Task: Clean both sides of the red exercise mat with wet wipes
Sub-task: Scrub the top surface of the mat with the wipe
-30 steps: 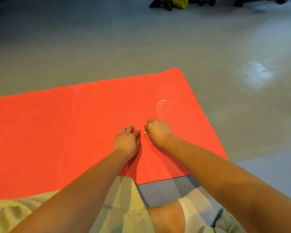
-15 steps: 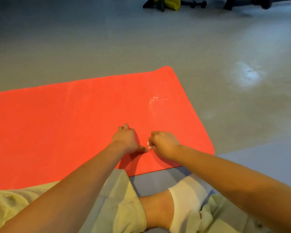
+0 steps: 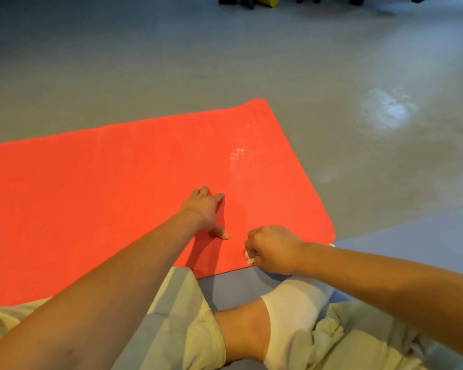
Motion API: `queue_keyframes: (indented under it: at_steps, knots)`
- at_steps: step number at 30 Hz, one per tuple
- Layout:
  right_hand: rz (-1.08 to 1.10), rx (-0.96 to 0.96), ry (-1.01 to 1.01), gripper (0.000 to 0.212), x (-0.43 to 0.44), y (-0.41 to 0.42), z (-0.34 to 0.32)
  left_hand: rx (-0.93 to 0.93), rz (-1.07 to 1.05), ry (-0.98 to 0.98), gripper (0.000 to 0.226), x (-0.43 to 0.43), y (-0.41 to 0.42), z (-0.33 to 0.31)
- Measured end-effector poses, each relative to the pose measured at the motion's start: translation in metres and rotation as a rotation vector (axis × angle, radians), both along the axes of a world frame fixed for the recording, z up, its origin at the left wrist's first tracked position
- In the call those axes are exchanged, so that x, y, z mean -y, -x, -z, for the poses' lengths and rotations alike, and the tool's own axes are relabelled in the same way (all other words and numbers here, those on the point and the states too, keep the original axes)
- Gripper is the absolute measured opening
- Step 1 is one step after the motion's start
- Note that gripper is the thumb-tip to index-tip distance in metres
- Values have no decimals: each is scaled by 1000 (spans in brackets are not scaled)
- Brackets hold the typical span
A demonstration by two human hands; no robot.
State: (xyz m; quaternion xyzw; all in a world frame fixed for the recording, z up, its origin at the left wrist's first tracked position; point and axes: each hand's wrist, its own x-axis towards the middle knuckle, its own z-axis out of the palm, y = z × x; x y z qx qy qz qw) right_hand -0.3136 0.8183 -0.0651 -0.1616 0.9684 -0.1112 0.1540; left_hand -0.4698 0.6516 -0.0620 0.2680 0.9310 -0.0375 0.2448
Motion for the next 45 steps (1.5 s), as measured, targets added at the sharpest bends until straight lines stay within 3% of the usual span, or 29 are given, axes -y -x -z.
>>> queue_keyframes:
  at_steps: [6,9,18,21,25,27,32,34,38,45]
  knots:
    - [178,-137,-20,13,-17,63,12,-48,1,-11,101,-7,12,-8]
    - [243,-189,10,14,-17,63,14,-61,-4,-11,96,-14,16,-10]
    - [30,-48,70,18,-21,6,8,-51,-71,-157,91,-12,28,5]
    - [80,-129,76,14,-21,44,11,-59,-89,-209,95,-7,29,16]
    - [285,-225,47,14,-22,105,17,-71,-103,-176,129,-7,33,17]
    - [361,-241,25,19,-19,115,18,-58,-95,-131,132,-10,39,14]
    - [199,-242,-23,19,-13,74,17,-9,-89,-230,76,-15,77,12]
    - [138,-250,-47,19,-12,62,17,-44,-61,-268,69,-17,87,20]
    - [213,-285,-25,21,-11,89,18,-71,-13,-277,76,-26,93,24]
    - [398,-313,-163,23,-11,194,11,-76,-14,-198,116,-24,101,25]
